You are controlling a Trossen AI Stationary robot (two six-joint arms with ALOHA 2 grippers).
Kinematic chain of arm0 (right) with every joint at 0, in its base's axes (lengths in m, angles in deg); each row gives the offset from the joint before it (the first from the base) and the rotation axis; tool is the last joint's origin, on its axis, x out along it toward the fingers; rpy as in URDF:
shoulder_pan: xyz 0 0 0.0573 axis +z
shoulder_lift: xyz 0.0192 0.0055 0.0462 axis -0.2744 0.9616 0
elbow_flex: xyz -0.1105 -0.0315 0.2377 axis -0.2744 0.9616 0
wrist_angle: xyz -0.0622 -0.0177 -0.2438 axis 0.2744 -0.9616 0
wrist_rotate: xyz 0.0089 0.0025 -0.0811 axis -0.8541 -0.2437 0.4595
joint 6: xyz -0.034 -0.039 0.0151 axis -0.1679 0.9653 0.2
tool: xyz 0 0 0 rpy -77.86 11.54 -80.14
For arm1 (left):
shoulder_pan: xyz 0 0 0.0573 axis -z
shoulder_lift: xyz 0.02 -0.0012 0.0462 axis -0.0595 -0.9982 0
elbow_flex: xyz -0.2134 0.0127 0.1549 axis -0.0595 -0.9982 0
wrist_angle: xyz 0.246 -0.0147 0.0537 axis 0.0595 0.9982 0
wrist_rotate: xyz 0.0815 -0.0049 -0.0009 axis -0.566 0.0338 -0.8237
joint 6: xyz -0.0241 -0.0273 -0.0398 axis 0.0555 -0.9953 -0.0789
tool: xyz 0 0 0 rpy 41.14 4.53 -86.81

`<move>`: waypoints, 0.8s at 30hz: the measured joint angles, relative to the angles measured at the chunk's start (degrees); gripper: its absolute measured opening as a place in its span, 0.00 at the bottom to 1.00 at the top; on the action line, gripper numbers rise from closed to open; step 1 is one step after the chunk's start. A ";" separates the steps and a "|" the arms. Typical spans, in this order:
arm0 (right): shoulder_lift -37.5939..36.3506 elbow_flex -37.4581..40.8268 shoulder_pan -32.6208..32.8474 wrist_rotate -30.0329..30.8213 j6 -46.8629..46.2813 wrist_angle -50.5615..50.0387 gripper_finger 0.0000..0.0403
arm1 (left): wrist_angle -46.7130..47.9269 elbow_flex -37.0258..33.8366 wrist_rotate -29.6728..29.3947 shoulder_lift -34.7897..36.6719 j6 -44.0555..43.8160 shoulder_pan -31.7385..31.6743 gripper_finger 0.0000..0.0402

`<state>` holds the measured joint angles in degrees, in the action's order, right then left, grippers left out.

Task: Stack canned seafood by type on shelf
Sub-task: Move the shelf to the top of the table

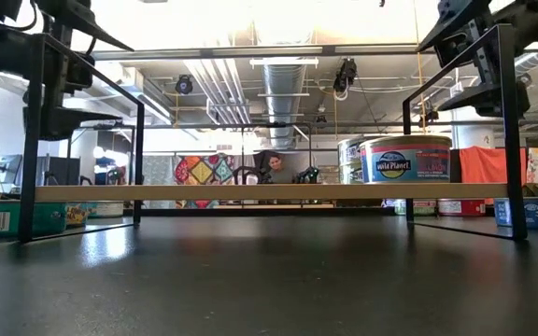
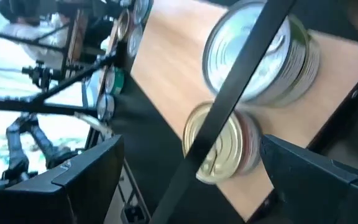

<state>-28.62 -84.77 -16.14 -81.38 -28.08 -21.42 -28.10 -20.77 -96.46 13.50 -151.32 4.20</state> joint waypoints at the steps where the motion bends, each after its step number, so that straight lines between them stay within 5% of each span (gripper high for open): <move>1: 0.33 0.00 -0.38 0.07 0.01 1.01 0.91 | 0.04 0.00 0.04 -0.25 -0.54 -1.16 0.99; 13: 4.23 0.02 -7.21 1.50 -0.71 2.62 0.91 | -0.44 2.50 3.52 -1.92 2.34 -11.99 0.99; 24: 5.03 0.02 -11.27 0.20 -1.47 4.52 0.91 | -6.80 2.69 6.48 -4.18 1.55 -13.51 0.99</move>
<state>-23.59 -84.75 -27.41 -81.19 -29.54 -16.90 -34.90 -18.08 -89.97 9.32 -149.77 -9.30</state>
